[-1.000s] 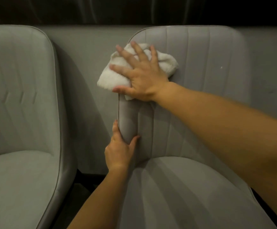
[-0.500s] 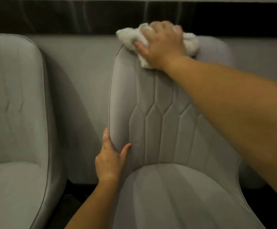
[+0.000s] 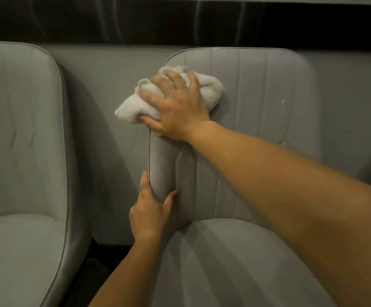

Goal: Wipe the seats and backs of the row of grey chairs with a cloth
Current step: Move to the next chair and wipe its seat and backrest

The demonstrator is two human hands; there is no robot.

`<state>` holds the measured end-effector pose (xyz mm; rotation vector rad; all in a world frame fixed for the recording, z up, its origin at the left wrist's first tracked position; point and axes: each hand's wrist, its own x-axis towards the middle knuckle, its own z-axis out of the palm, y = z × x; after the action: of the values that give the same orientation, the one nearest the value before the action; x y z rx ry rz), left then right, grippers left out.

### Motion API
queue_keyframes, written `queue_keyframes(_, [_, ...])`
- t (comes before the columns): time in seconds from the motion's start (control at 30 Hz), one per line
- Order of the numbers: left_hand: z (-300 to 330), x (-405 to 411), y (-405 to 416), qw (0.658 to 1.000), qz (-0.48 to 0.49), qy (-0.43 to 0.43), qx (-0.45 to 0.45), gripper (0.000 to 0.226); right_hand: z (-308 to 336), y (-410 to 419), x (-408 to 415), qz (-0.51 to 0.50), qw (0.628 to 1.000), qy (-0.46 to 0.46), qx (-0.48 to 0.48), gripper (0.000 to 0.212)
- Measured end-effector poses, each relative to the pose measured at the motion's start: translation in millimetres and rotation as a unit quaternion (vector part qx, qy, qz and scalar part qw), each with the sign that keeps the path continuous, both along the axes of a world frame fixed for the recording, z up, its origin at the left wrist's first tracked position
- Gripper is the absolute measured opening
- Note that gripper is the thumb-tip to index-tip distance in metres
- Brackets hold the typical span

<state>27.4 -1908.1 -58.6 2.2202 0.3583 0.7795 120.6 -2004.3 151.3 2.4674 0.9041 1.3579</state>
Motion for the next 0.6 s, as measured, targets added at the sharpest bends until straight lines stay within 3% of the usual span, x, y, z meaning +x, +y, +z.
queue_keyframes(0.17, [-0.8,-2.1,0.8,1.000,-0.001,-0.016,0.009,0.092,29.1,-39.5,13.0,-0.013,0.994,0.000,-0.106,0.069])
queue_keyframes(0.43, [1.1,-4.0,-0.5,1.000,-0.008,-0.019,0.006,0.088,37.8,-175.6,22.9,-0.163,0.977,-0.003,0.135,0.066])
queue_keyframes(0.6, [1.5,-3.7,-1.2,1.000,-0.008,-0.013,0.005,0.087,25.9,-179.0,21.4,-0.221,0.943,-0.023,0.249,0.066])
